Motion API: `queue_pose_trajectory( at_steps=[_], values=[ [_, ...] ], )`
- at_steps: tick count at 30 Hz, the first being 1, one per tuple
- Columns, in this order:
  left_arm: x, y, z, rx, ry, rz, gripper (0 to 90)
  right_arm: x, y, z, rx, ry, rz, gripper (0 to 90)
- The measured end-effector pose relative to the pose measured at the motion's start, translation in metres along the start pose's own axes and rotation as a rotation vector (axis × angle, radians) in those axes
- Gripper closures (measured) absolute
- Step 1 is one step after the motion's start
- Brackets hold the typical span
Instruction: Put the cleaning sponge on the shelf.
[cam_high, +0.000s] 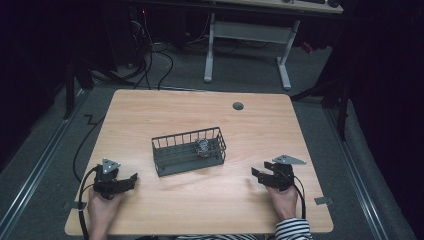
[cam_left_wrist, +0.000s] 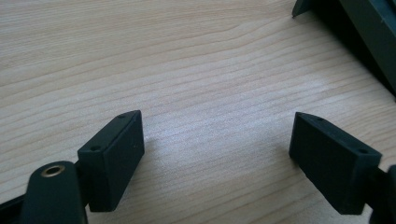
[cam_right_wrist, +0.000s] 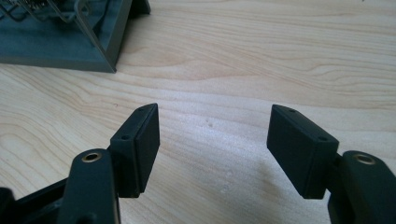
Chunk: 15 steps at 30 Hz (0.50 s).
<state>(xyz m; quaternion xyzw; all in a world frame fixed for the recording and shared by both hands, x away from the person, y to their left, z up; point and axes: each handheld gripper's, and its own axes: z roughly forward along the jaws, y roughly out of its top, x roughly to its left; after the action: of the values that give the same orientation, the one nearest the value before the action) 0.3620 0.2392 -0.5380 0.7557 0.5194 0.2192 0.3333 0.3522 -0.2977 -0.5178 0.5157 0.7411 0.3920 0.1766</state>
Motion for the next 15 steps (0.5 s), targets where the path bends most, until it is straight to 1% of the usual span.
queue_pose_trajectory(
  at_steps=[6,7,8,9,15],
  values=[
    [-0.0001,0.0001,0.0002,-0.001,0.0,-0.002,18.2,0.0009,-0.0053,0.0038,0.018,-0.016,-0.003,34.5],
    [-0.0002,0.0001,0.0003,-0.002,0.0,-0.002,18.2,0.0012,-0.0059,0.0043,0.02,-0.024,-0.014,34.2],
    [-0.0002,0.0001,0.0003,-0.002,0.0,-0.002,18.2,0.0012,-0.0059,0.0043,0.02,-0.024,-0.014,34.2],
    [-0.0002,0.0002,0.0003,-0.001,0.0,-0.002,18.2,0.0041,-0.0069,0.0051,0.029,-0.03,-0.026,33.8],
    [-0.0002,0.0003,0.0004,-0.001,0.0,-0.002,18.1,0.0056,-0.0092,0.0097,0.05,-0.032,-0.032,33.2]
  ],
)
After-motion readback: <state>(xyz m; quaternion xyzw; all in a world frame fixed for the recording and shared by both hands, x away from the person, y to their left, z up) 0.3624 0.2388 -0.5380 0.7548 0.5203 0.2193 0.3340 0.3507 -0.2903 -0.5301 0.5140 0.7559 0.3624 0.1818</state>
